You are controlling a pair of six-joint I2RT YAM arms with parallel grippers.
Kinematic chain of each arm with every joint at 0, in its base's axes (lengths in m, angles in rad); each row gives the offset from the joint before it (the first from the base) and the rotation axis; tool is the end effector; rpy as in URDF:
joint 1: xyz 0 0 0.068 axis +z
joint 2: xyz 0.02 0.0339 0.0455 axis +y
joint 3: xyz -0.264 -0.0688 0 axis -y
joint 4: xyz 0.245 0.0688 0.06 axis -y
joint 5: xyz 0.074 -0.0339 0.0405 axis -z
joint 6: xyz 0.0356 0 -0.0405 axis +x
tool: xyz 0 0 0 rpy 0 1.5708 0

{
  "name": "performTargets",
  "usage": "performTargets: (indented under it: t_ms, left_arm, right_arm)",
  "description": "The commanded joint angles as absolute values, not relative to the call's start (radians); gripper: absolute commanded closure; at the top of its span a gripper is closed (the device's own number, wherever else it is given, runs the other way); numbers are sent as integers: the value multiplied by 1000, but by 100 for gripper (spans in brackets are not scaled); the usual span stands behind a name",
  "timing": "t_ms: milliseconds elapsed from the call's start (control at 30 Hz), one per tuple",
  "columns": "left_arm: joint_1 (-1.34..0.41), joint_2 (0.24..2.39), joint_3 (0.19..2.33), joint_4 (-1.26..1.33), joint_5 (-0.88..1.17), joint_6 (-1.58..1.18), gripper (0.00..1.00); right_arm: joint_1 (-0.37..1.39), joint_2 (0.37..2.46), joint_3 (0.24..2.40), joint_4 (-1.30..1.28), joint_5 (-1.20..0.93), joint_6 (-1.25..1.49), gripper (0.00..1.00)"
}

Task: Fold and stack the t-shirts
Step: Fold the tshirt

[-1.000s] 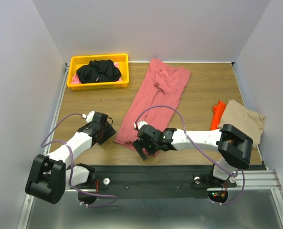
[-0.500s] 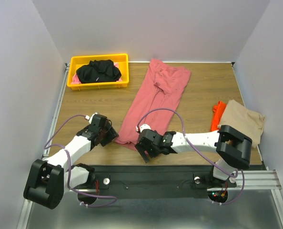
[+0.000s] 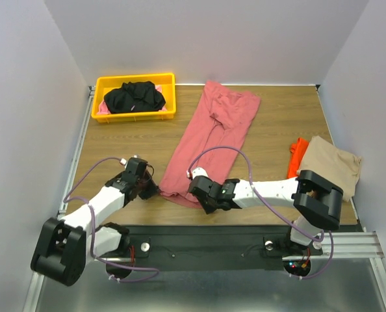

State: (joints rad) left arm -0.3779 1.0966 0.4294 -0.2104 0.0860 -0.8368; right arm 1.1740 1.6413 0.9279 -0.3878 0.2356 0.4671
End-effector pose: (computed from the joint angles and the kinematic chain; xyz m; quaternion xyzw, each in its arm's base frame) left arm 0.1838 -0.0763 0.1597 -0.1995 0.9184 -0.2269 0.2556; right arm 0.1283 0.2848 0.1650 -0.3087 0.9156 0.0911 0.2411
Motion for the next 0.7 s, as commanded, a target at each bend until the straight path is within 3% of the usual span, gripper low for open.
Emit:
performTargets:
  t_ms: [0,100,367,667]
  left_arm:
    - [-385,909,382,-225,89,-885,100]
    - [-385,792,383,-288,37,-914,100]
    - [-384,750,469,-267,52,-882,100]
    - [-385,1057,664,20,95,-828,100]
  right_arm:
    - [1193,1657,913,-380,190,457,81]
    - [1206,1655,908,-382,175,463,100]
    - [1210,1543,945,-432,262,486,99]
    - [1060,1517,1063,-514,442,486,100]
